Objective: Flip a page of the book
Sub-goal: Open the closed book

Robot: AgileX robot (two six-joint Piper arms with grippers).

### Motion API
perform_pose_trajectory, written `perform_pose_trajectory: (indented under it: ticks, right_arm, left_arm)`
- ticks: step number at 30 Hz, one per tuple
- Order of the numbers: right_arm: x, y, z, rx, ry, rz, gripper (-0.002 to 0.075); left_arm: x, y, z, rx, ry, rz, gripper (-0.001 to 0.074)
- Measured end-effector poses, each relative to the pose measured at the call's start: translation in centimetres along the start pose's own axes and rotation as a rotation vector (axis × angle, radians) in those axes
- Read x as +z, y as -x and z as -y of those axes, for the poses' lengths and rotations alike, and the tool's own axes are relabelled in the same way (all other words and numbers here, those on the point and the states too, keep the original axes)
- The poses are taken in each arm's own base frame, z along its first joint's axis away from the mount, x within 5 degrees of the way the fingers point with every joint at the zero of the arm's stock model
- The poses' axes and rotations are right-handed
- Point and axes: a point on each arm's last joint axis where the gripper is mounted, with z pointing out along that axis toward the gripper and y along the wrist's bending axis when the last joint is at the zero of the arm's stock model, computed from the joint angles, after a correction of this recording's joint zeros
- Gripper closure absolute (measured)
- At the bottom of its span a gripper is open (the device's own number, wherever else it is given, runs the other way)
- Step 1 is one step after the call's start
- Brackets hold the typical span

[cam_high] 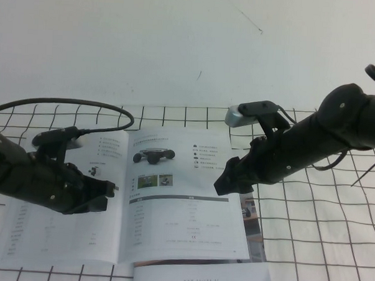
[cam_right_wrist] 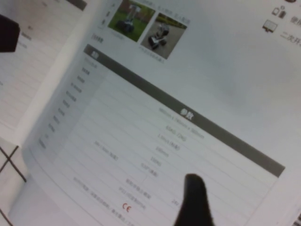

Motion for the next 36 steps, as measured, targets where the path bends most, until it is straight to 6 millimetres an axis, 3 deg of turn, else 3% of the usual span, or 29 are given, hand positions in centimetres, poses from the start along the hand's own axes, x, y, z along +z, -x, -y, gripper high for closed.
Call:
perform_pose_trajectory:
  ticks: [12,21,29,36]
  right_arm:
    - [0.0,0.5,0.3,0.021,-0.019,-0.057,0.022]
    - [0.2,0.5,1.1,0.1,-0.05,-0.049,0.0219]
    - [2.9,-0.8,2.2,0.155,-0.023,-0.139,0.0219]
    - [3.4,-0.9,2.3,0.19,-0.004,-0.135,0.0219]
  left_arm:
    - [0.3,0.2,-0.4,0.008,0.034,0.027,0.0738]
    - [2.9,-0.4,-1.6,-0.041,0.047,-0.042,0.0738]
    - [3.0,-0.3,-1.6,-0.049,0.041,-0.043,0.0737]
    - [3.0,-0.3,-1.6,-0.062,0.039,-0.038,0.0737]
